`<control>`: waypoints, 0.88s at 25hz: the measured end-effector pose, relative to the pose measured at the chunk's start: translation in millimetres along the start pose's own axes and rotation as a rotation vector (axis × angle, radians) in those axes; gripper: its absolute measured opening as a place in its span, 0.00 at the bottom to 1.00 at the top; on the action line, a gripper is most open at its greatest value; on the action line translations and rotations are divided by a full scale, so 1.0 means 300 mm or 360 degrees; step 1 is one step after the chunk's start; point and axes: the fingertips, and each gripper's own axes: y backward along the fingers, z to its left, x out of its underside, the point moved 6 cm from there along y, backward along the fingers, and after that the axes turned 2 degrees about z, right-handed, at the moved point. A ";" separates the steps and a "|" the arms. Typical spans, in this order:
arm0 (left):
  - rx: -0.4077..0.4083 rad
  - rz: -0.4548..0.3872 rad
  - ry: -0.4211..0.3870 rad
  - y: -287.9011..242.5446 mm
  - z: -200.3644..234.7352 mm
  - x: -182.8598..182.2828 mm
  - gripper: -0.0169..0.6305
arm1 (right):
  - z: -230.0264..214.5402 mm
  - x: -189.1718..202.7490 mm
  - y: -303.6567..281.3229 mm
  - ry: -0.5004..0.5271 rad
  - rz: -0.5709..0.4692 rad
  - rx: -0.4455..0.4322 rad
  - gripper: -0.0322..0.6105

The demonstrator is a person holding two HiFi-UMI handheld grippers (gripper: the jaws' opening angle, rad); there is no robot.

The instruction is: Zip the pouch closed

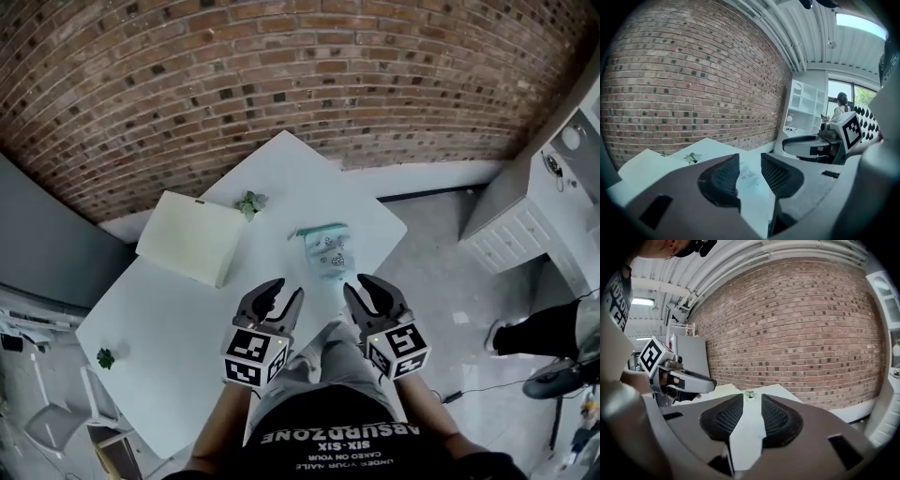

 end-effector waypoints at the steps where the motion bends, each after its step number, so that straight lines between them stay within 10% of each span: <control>1: -0.0016 0.0002 0.0003 -0.022 0.011 -0.015 0.22 | -0.029 -0.007 -0.020 0.0023 0.0012 -0.0029 0.21; 22: -0.0265 0.0223 0.0123 -0.374 0.199 -0.080 0.24 | -0.389 -0.086 -0.403 0.0324 0.0242 -0.0495 0.24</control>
